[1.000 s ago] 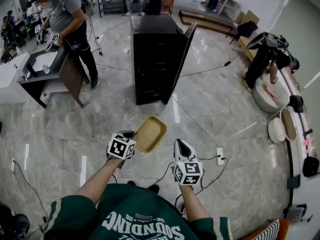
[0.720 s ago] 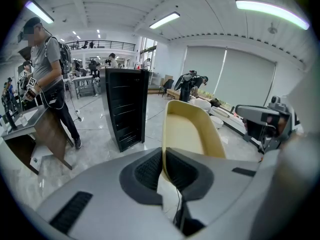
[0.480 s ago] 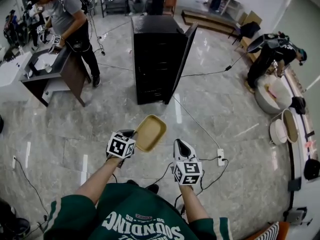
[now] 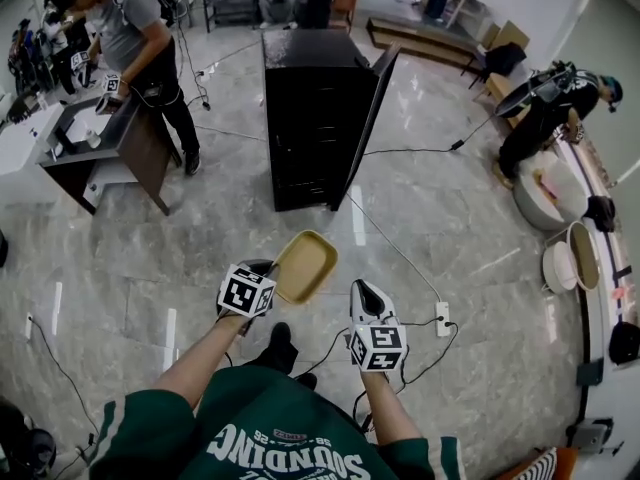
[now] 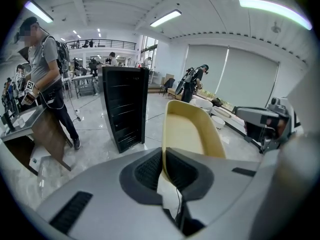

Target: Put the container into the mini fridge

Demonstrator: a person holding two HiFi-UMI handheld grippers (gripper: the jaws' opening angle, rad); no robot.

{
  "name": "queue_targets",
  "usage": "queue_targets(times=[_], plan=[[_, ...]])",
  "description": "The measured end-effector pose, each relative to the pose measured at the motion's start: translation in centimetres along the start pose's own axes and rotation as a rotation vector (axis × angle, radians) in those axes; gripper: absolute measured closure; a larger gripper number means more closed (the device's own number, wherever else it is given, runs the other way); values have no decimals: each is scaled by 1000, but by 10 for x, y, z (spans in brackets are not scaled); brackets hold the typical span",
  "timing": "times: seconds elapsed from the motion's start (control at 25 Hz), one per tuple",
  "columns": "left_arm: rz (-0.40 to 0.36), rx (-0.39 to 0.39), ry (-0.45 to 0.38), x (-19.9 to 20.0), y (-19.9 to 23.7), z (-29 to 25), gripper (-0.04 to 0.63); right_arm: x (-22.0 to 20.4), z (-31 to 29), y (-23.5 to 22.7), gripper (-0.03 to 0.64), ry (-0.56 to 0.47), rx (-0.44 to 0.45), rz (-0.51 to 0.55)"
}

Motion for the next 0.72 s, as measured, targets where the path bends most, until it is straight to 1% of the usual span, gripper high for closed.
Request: queue_targets(times=[0.28, 0.72], plan=[[-31, -14, -4, 42, 24, -25, 571, 19, -41, -13, 581, 14, -4, -7], [-37, -30, -6, 75, 55, -51, 571, 41, -86, -23, 581, 33, -9, 11]])
Point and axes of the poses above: the fingertips, and each gripper's own axes: z backward along the fingers, y to its left, x out of its top, the point moved 7 cm from there along z, backward along the fingers, and after that the axes turned 8 degrees about y, right-handed, at the moved point
